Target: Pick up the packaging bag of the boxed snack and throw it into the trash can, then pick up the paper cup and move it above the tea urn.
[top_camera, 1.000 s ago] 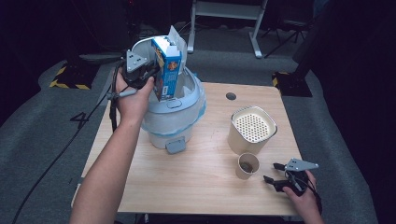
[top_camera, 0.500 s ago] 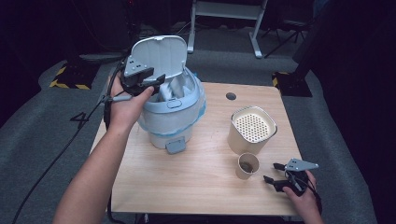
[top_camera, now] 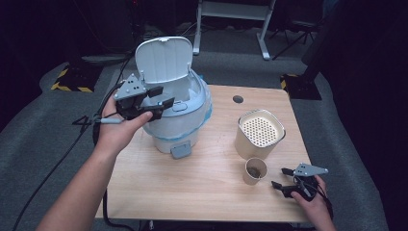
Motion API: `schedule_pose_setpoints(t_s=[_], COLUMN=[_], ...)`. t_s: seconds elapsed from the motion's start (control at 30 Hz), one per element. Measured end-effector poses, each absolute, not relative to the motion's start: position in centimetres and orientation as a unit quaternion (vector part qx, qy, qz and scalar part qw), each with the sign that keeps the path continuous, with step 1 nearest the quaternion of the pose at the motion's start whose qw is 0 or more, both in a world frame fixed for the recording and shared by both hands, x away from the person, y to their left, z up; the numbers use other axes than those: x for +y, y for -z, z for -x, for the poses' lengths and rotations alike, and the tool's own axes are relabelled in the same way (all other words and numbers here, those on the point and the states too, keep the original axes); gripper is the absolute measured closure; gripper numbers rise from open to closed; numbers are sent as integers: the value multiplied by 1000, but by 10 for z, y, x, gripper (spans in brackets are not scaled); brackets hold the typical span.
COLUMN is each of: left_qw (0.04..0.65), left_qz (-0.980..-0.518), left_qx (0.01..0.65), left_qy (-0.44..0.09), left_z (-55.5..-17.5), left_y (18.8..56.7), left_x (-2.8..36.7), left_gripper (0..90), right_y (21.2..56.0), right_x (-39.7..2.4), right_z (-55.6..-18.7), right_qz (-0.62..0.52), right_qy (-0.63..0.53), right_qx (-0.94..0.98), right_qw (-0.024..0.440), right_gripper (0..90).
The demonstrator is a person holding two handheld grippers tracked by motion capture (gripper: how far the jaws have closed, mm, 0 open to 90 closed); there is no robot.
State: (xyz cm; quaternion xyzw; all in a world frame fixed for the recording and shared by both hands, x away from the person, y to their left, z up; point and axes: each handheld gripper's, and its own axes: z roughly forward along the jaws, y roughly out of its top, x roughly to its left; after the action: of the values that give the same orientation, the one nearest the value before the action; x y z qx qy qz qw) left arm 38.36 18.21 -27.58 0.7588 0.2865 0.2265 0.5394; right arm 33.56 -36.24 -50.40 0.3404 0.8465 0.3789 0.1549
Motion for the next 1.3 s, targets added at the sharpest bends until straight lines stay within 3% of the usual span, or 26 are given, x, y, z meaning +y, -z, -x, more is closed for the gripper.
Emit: schedule_pose_setpoints(t_s=[0.13, 0.37, 0.47, 0.57, 0.73, 0.9, 1.3], left_qw=[549, 554, 546, 546, 536, 520, 479], left_qz=[-767, -783, -791, -795, -804, -816, -837], left_qx=[261, 226, 223, 215, 214, 223, 249], left_qy=[-204, -171, -164, -155, -145, -120, -94], left_z=[-369, -342, -337, -329, -322, -320, -325], left_y=[280, 302, 313, 331, 354, 390, 432], left_x=[183, 189, 190, 191, 191, 191, 195], left_gripper=[449, 432, 420, 392, 386, 380, 376], right_y=[504, 504, 504, 500, 498, 492, 488], right_x=[-361, -359, -360, -359, -356, -350, -342], right_z=[-336, -331, -330, -328, -326, -323, -318], right_qz=[-357, -371, -366, -348, -335, -327, -302], right_qy=[-369, -365, -366, -361, -355, -341, -354], right_qx=[842, 837, 840, 852, 862, 873, 877], right_qw=[165, 168, 165, 149, 140, 119, 121], right_gripper=[170, 155, 166, 260, 270, 347, 321])
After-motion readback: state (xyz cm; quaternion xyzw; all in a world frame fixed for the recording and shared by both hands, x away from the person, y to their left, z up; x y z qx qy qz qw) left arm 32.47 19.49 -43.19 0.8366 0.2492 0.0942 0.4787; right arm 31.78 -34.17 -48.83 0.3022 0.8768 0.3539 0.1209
